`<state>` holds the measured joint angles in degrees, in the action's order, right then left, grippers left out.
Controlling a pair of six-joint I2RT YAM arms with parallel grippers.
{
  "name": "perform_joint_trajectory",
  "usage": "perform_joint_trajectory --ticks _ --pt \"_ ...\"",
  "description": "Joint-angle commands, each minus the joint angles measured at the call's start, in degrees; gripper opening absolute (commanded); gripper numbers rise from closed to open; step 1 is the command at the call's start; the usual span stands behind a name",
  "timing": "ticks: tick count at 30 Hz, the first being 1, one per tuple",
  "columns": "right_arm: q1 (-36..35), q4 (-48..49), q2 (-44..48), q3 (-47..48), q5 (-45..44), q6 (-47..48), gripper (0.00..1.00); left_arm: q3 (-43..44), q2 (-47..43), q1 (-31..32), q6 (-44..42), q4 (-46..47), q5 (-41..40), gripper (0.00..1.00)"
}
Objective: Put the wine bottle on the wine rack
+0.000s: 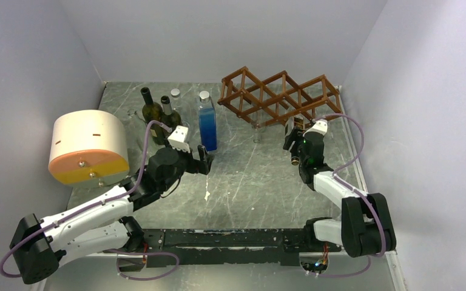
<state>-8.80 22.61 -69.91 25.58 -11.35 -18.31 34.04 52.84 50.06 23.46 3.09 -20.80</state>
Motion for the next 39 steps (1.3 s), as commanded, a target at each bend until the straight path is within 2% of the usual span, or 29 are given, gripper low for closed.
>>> perform_joint_trajectory --ticks 1,8,17,22,32,35,39 --pt "0.6 20.0 -1.1 2.0 1.7 1.4 0.00 2.6 -0.7 -0.3 0.9 -1.4 2.9 0.99" --pt "1.5 24.4 -5.7 3.7 6.2 4.3 0.00 2.0 -1.4 -0.3 0.4 -0.8 4.6 0.99" --pt "1.8 33.8 -11.0 2.7 8.5 1.8 0.00 2.9 0.0 -0.3 0.2 -1.8 5.1 0.98" --pt "1.8 35.8 -12.8 2.5 6.5 1.1 0.00 3.0 0.5 -0.3 0.2 -1.7 5.3 0.98" --pt "1.8 43.5 -15.7 0.7 -3.6 -2.9 0.00 3.6 1.7 -0.3 0.3 -2.2 5.9 0.98" --pt "1.8 43.8 -16.5 1.3 -3.7 -3.2 0.00 3.4 1.5 -0.3 0.3 -2.0 5.9 0.98" --pt "1.8 41.0 -17.6 3.8 0.7 -2.0 0.00 3.3 1.4 -0.3 0.2 -2.0 5.9 0.98"
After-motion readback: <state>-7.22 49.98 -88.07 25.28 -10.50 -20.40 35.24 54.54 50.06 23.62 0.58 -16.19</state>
